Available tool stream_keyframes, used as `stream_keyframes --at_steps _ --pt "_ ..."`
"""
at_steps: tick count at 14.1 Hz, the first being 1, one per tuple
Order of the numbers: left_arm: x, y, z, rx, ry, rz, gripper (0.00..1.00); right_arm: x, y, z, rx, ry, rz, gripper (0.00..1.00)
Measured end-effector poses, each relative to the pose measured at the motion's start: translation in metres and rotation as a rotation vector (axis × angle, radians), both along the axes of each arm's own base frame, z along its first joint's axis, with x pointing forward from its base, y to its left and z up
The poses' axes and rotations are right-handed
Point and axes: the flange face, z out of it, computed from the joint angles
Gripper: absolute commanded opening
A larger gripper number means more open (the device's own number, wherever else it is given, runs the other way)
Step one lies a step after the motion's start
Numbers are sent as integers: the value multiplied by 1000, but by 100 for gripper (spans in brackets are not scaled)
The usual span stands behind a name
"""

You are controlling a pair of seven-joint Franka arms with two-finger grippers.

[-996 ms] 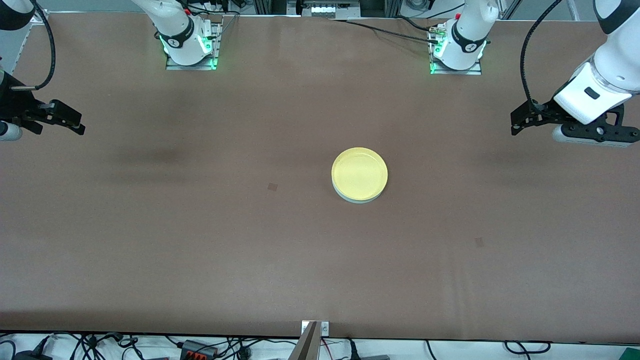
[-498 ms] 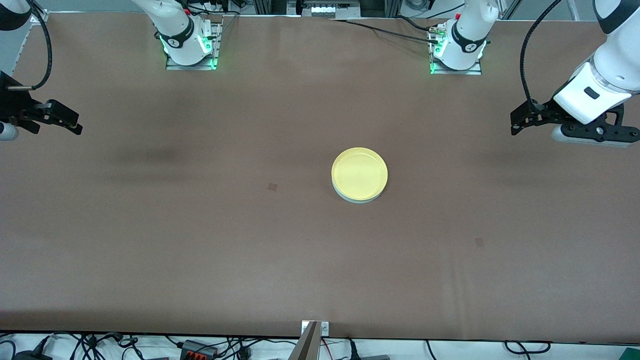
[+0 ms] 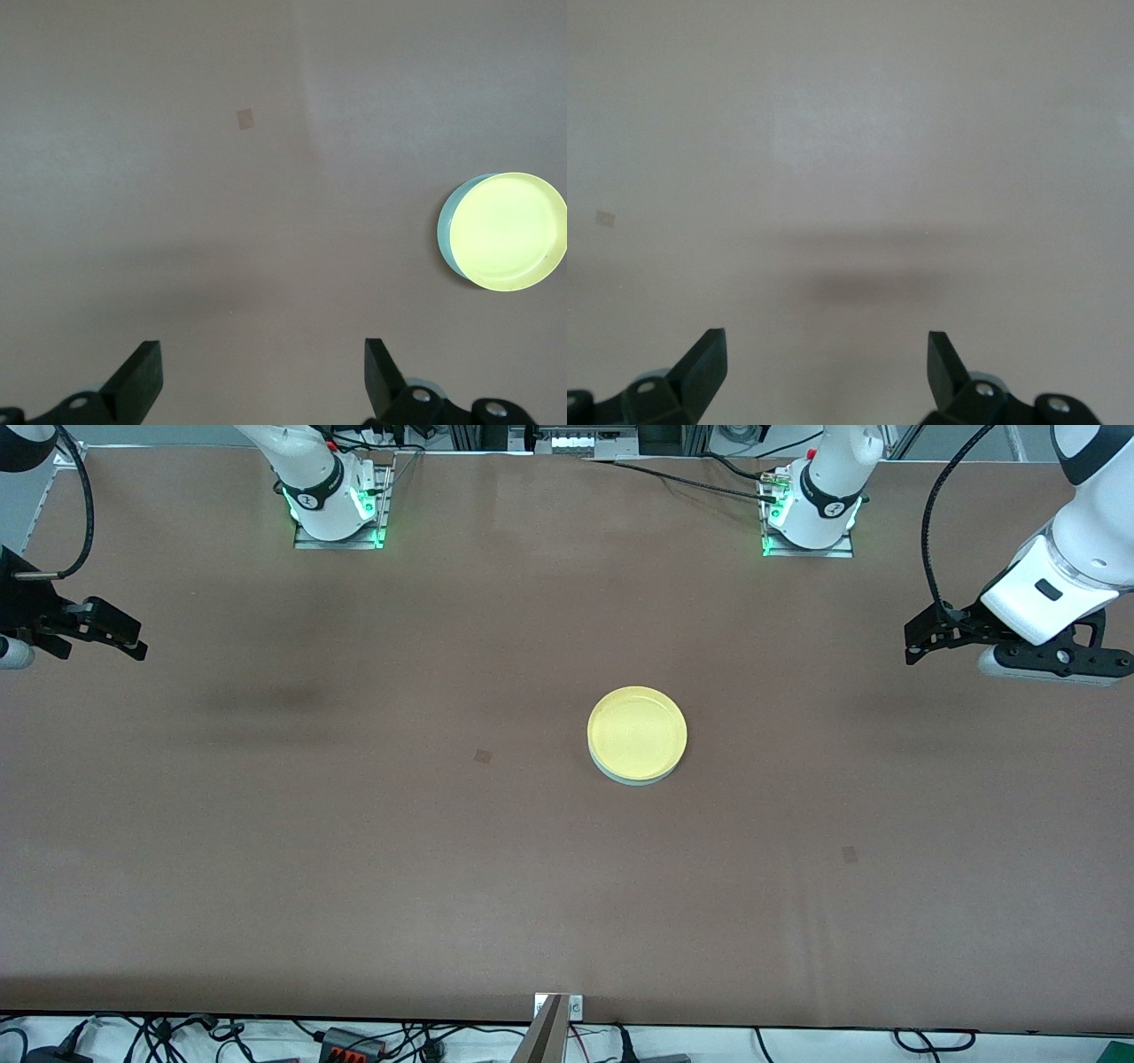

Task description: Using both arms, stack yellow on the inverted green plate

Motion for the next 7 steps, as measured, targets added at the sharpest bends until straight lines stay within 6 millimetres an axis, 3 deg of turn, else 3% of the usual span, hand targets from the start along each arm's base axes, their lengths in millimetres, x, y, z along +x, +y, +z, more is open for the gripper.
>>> stream_keyframes --at_steps 7 --pt "0 -1 0 0 0 9 100 -4 1 5 0 -3 -1 100"
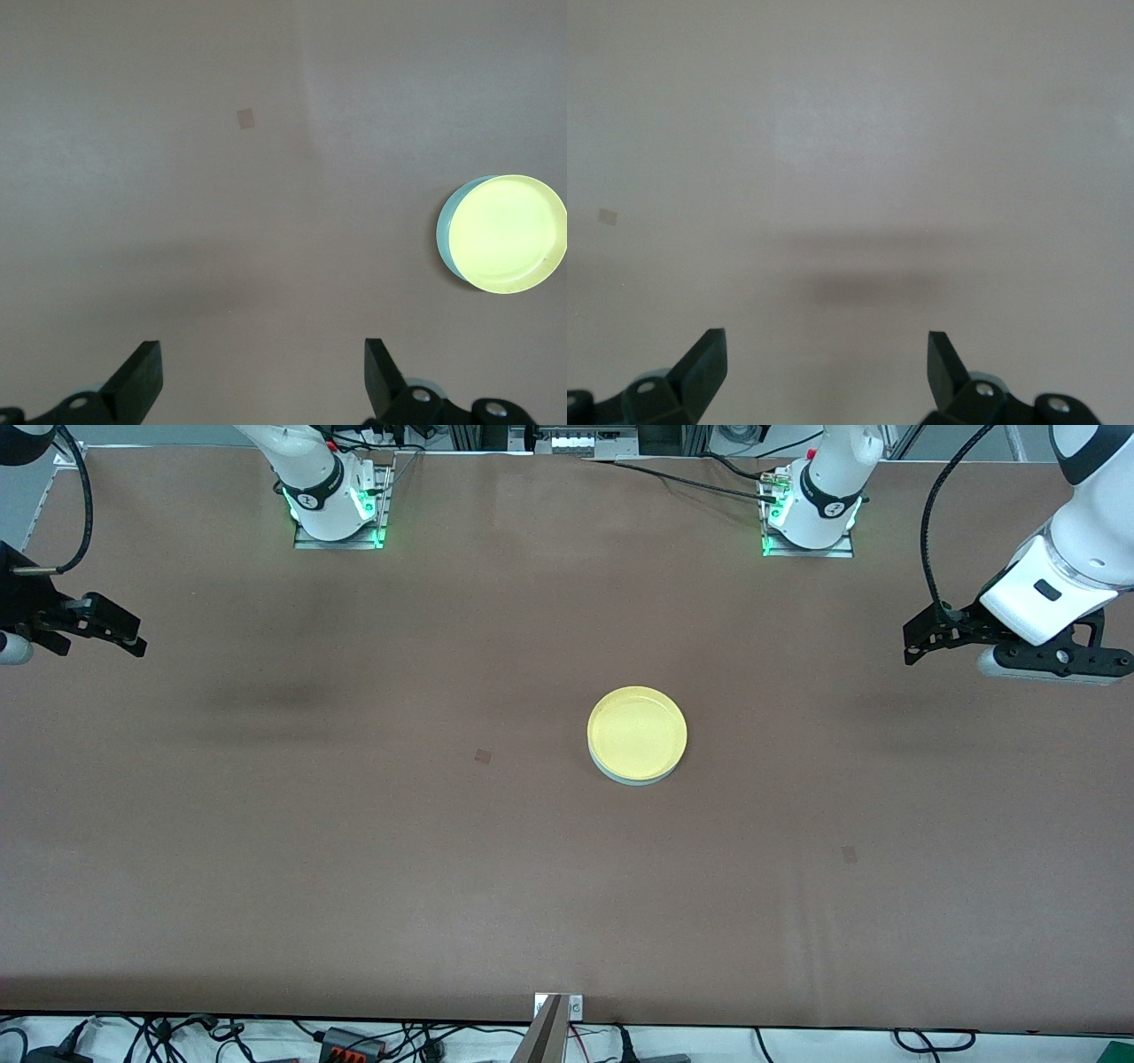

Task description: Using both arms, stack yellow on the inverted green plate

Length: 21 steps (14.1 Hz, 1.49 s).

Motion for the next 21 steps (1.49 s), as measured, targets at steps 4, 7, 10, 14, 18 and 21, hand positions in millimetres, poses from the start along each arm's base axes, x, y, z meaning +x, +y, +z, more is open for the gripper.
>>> stream_keyframes --at_steps 4,7,10,14,18,21 --pt "0 1 0 0 0 4 100 -3 -1 -3 1 7 -7 100" --pt "0 1 0 0 0 5 100 -8 -1 -5 2 13 -11 100" --pt "0 0 0 0 0 4 100 -9 -1 -3 2 10 -11 100" --pt "0 -1 1 0 -2 5 100 -10 -4 -2 2 8 -18 100" --pt "0 -1 2 -1 -5 8 100 -11 -8 -4 2 14 -24 100" --pt "1 -1 5 -1 -12 9 100 -12 -8 -3 2 13 -24 100"
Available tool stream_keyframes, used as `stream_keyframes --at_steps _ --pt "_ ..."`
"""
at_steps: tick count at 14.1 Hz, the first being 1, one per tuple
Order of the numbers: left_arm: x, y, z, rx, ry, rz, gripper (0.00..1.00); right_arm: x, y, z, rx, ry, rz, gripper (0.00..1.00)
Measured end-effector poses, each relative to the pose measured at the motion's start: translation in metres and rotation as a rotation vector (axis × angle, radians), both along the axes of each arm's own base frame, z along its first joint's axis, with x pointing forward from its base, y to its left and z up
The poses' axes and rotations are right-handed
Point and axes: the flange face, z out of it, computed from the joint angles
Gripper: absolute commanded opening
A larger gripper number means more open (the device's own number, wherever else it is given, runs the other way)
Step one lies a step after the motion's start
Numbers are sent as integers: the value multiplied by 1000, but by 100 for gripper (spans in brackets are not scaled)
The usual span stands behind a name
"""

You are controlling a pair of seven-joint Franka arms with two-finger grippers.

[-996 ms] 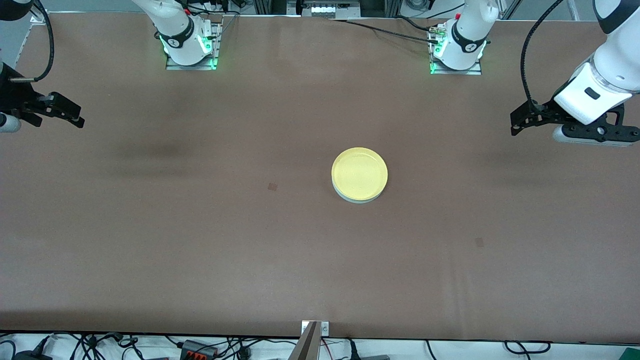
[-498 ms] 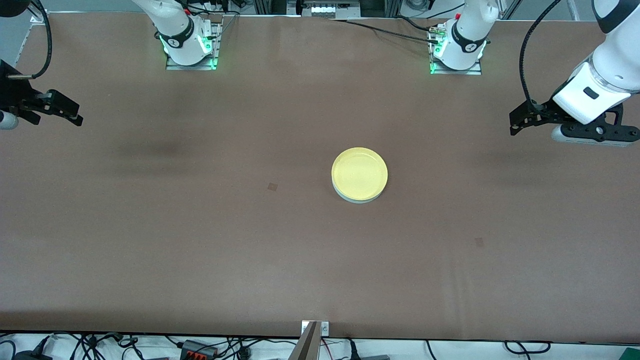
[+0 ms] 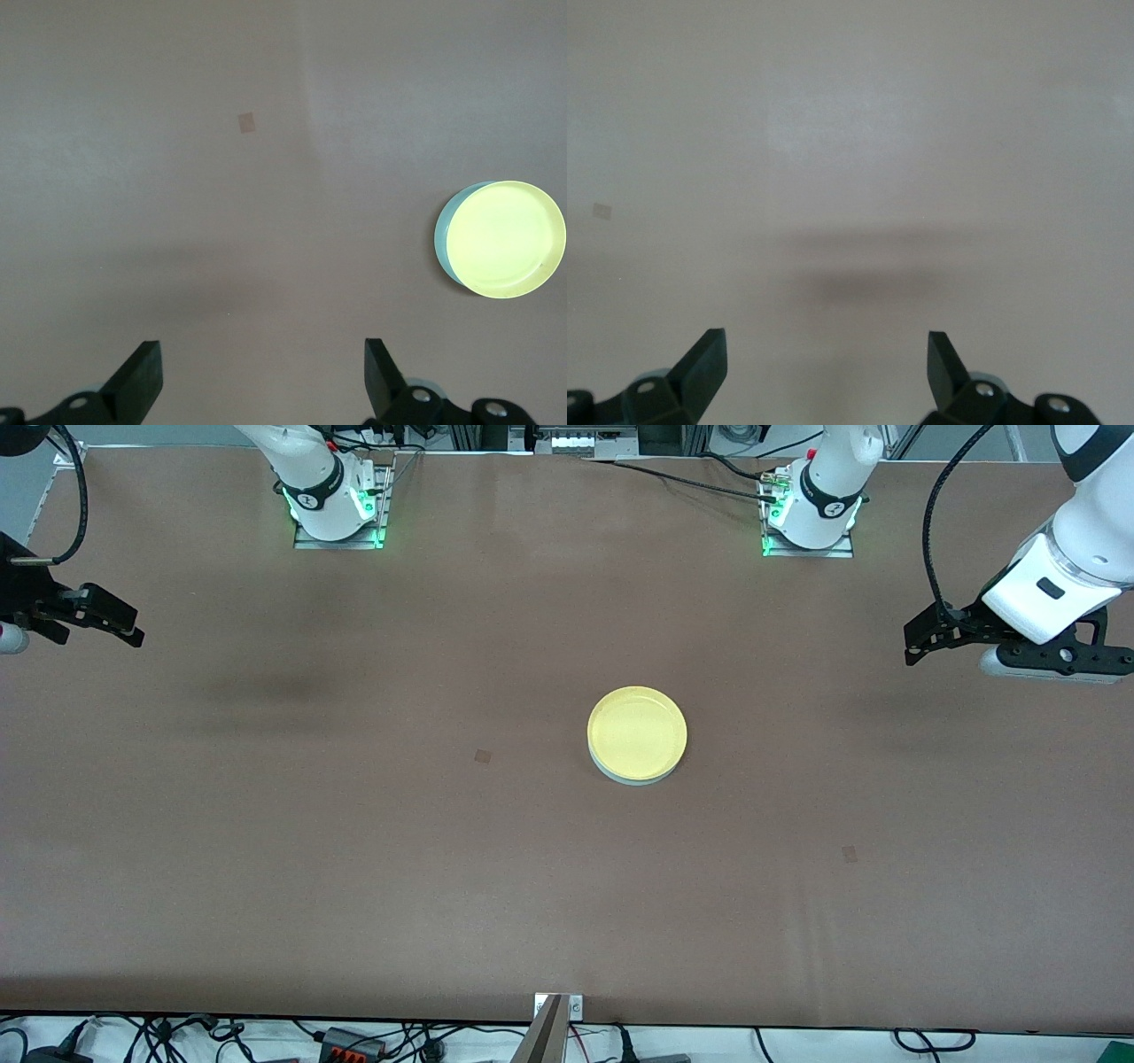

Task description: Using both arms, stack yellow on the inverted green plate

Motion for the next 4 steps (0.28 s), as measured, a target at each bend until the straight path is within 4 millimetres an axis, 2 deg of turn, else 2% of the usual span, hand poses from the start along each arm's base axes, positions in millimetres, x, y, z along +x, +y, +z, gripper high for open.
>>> stream_keyframes --at_steps 4 --pt "0 0 3 -1 -5 0 100 0 0 0 0 1 0 100"
